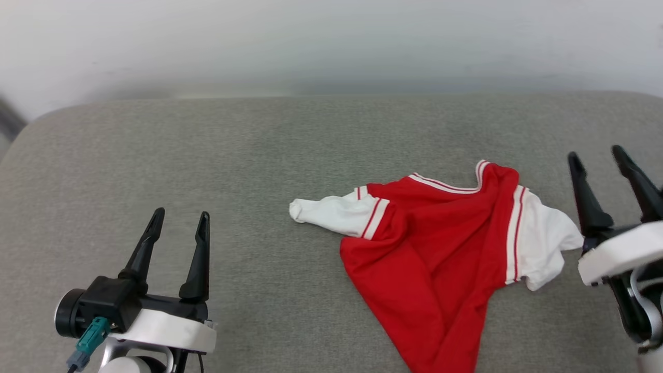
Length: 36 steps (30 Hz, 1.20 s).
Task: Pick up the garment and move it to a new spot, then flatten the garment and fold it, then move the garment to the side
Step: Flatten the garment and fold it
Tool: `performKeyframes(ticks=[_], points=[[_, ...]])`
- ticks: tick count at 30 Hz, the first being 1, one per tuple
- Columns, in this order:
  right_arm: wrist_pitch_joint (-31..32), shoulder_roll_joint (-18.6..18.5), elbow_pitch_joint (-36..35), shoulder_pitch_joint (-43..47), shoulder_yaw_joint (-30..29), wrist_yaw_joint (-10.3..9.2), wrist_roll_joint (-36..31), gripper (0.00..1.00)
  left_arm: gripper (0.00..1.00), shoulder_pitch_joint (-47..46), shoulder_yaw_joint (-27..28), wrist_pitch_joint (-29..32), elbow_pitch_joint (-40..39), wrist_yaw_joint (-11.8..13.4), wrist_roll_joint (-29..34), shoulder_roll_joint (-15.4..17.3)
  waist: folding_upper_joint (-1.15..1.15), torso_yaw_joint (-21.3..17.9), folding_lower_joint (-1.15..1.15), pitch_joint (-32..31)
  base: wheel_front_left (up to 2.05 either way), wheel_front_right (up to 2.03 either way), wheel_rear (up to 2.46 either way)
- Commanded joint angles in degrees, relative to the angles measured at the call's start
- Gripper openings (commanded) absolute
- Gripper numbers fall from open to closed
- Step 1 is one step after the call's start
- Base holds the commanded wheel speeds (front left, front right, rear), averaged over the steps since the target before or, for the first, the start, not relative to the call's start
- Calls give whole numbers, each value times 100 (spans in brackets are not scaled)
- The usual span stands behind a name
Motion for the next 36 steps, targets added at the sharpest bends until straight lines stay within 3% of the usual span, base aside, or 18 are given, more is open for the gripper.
performKeyframes(ticks=[1, 4, 8, 17, 24, 29, 36], points=[[-169, 222, -297, 296, -264, -5, -77, 100, 100, 34, -62, -13, 54, -26, -42, 103, 0, -172, 0, 75, 0, 0, 0], [-342, 460, -629, 528, -525, -4, -150, 100, 100, -87, -168, 52, 100, -24, -278, 176, 0, -292, 0, 156, 0, 0, 0], [-455, 812, -1089, 783, -852, -5, -289, 100, 100, -535, -652, 526, 18, -28, -803, 667, 0, -532, 0, 368, 0, 0, 0], [-483, 1196, -1506, 679, -1163, -4, -532, 100, 100, -2296, -1982, 3105, 311, -30, -2400, 2005, 0, -895, 0, 890, 0, 0, 0], [-524, 1327, -1460, 610, -1196, -4, -633, 100, 100, -3305, -2747, 4888, 812, -31, -3155, 2568, 0, -1105, 0, 1170, 0, 0, 0], [-573, 1386, -1392, 569, -1202, -4, -631, 100, 100, -3693, -3160, 5400, 1130, -31, -3355, 2770, 0, -1215, 0, 1347, 0, 0, 0], [-608, 1433, -1308, 535, -1204, -4, -660, 100, 100, -3885, -3586, 5435, 1510, -32, -3420, 2869, 0, -1241, 0, 1534, 0, 0, 0]])
